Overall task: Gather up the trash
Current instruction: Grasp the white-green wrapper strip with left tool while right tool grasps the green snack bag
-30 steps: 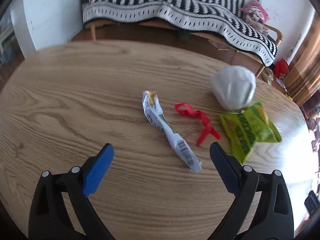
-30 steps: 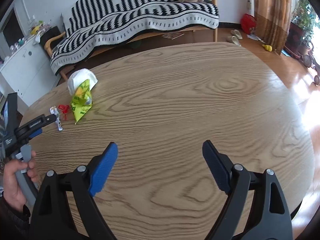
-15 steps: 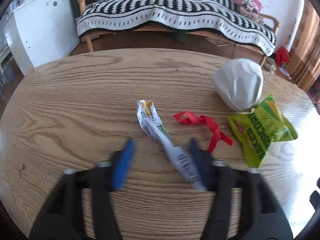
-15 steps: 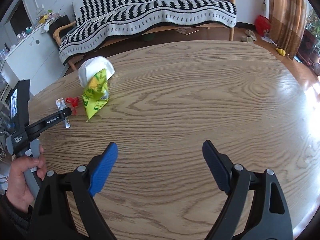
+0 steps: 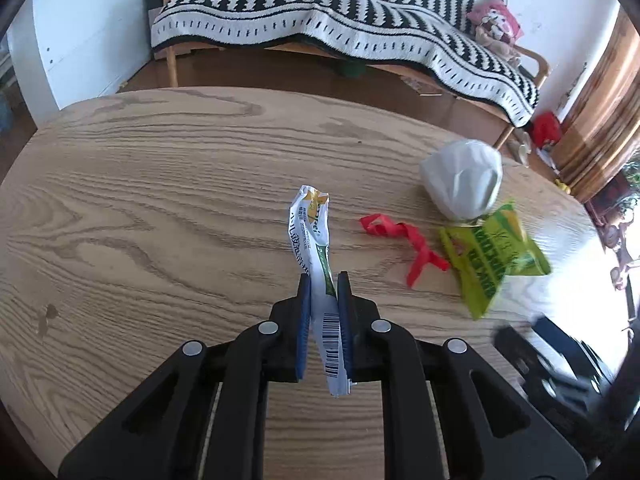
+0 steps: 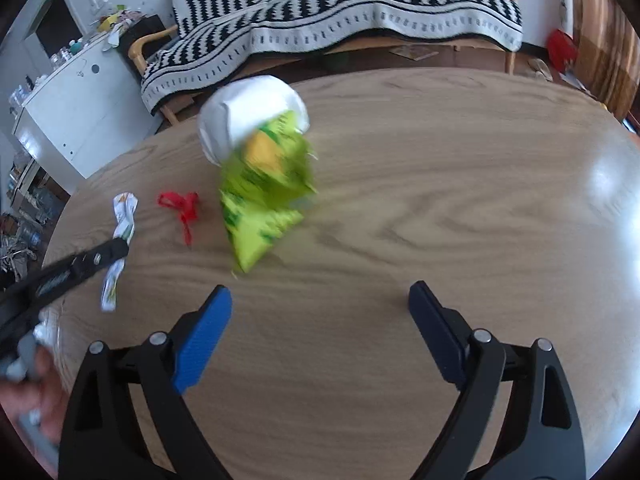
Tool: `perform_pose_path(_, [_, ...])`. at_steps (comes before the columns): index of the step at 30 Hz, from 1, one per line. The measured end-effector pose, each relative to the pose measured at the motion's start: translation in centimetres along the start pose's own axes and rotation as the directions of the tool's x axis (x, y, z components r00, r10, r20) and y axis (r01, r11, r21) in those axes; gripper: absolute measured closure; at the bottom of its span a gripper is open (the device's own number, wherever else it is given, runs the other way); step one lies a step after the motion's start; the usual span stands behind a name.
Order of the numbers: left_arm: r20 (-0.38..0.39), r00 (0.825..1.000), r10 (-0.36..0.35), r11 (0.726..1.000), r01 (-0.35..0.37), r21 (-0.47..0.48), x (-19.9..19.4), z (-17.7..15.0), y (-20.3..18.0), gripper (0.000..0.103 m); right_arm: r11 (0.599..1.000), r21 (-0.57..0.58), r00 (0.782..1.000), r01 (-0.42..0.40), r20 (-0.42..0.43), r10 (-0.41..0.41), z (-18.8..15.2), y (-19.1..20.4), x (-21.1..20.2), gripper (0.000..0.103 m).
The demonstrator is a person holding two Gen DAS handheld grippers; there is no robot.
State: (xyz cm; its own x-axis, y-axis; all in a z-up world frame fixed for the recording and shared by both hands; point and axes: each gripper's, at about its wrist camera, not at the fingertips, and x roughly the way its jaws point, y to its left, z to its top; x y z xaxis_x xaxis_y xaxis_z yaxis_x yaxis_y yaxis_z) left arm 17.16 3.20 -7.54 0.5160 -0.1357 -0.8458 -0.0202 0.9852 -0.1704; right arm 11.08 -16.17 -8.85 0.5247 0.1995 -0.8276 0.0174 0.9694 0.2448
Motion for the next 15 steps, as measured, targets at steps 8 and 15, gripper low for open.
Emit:
perform_pose_path(8, [-0.012, 0.999, -0.030, 1.000, 0.030, 0.004, -0.6, -0.2, 0.2, 0.090, 1.000, 0.018, 1.000, -0.014, 0.027, 0.014, 4.0, 2.1, 3.2, 0.023])
perform_pose_path(15, [-0.012, 0.999, -0.045, 0.999, 0.045, 0.011, -0.7, -0.1, -0.8, 0.090, 0.996, -0.087, 0.998, 0.015, 0.061, -0.009, 2.4, 2.5, 0.3, 0.056])
